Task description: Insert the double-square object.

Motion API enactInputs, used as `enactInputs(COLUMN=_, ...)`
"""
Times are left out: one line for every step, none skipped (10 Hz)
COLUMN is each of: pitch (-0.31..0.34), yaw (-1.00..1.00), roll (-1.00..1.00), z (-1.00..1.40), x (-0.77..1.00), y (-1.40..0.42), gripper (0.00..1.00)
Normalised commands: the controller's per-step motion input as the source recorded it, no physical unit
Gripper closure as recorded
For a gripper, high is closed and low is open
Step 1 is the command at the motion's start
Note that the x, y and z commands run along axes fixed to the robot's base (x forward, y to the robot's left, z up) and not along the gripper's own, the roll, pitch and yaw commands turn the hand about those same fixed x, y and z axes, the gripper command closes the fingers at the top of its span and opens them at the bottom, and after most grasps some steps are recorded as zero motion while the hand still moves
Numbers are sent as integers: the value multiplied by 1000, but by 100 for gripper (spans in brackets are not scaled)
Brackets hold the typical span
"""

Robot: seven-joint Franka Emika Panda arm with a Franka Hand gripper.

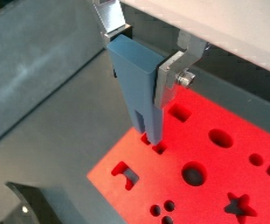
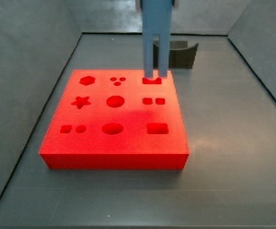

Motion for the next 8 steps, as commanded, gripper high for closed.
enactInputs(pitch=0, yaw=6, roll=0, z=-9, x=0, y=0, gripper=100)
enactInputs(pitch=0, yaw=0, roll=0, z=-123, x=0, y=0, gripper=100)
enactInputs(pitch=13, yaw=0, roll=0, z=-614, x=26, y=0, gripper=100)
enactInputs(pitch=34, yaw=0, roll=0, z=-640, x=43, y=-100, gripper=100)
enactInputs(pitch=36, yaw=0, roll=0, z=-537, x=54, y=-160, gripper=100)
enactInputs(pitch=37, yaw=-23, roll=0, z=-337, x=117, y=-97, gripper=100)
enactInputs(pitch=0, yaw=-9, roll=0, z=-143, x=34, y=-14, gripper=100)
enactInputs(pitch=0, yaw=0, roll=3, z=0, x=57, y=0, gripper=100)
